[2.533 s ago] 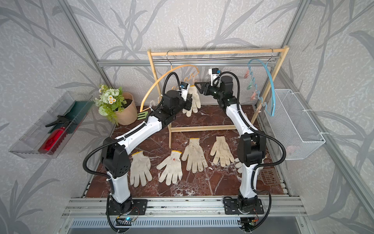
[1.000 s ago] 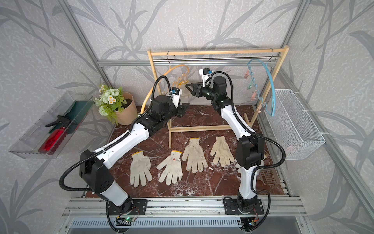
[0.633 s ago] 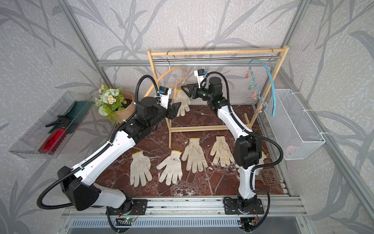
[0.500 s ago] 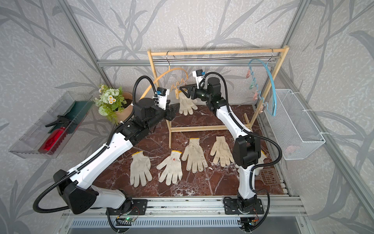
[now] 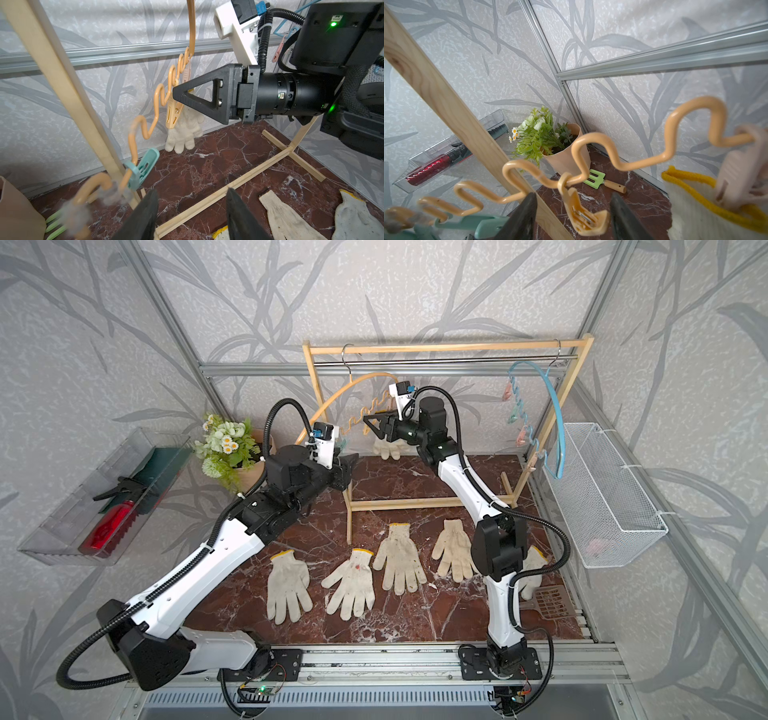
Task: Clip the gloves onto a hanger to dry
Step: Open the clamp at the hanger.
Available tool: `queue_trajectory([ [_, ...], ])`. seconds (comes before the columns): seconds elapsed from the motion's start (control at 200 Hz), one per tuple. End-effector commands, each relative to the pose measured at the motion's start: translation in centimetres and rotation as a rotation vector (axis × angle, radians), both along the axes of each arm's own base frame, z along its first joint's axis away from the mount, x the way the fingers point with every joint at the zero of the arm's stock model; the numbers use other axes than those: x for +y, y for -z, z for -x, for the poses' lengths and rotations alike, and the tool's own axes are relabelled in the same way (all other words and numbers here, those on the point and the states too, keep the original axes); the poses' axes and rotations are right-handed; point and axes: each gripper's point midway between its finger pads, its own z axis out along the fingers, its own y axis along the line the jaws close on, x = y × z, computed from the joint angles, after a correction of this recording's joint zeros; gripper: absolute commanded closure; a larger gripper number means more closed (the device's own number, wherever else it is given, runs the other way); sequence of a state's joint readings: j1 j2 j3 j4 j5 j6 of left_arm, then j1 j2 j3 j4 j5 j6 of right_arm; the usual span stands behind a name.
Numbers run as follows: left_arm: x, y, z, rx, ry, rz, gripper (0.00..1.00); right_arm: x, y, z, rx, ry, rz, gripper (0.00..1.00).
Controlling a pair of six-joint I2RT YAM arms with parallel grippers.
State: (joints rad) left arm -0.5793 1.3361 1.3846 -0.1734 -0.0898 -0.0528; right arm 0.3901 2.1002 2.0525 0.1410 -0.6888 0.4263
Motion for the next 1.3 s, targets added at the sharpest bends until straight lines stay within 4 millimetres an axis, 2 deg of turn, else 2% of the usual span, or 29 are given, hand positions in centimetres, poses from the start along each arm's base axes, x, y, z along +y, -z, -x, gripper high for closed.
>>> queue_trajectory([
  [0.0, 1.2, -0.5, 0.2, -0.020, -0.029, -0.016, 0.48, 0.6, -0.1, -0.4, 0.003, -0.002, -0.007, 0.43],
  [0.295, 1.8, -0.5, -0.1, -0.023, -0.043, -0.025, 0.49, 0.8, 0.2, -1.3, 0.018, 0.023, -0.012, 0.40],
  [0.545, 1.9, -0.5, -0.2, -0.023, -0.044, -0.020, 0.50, 1.4, 0.1, -1.2, 0.029, 0.000, -0.011, 0.39],
  [0.76, 2.0, -0.6, 0.0, -0.022, -0.044, -0.020, 0.50, 1.8, -0.1, -1.1, 0.028, -0.007, -0.011, 0.46],
  [0.97, 2.1, -0.5, 0.0, -0.019, -0.043, -0.023, 0.50, 2.3, 0.0, -1.0, 0.035, -0.017, -0.006, 0.41],
  [1.295, 2.2, -0.6, 0.2, -0.019, -0.042, -0.016, 0.51, 2.4, 0.6, -1.1, 0.049, -0.022, -0.006, 0.40],
])
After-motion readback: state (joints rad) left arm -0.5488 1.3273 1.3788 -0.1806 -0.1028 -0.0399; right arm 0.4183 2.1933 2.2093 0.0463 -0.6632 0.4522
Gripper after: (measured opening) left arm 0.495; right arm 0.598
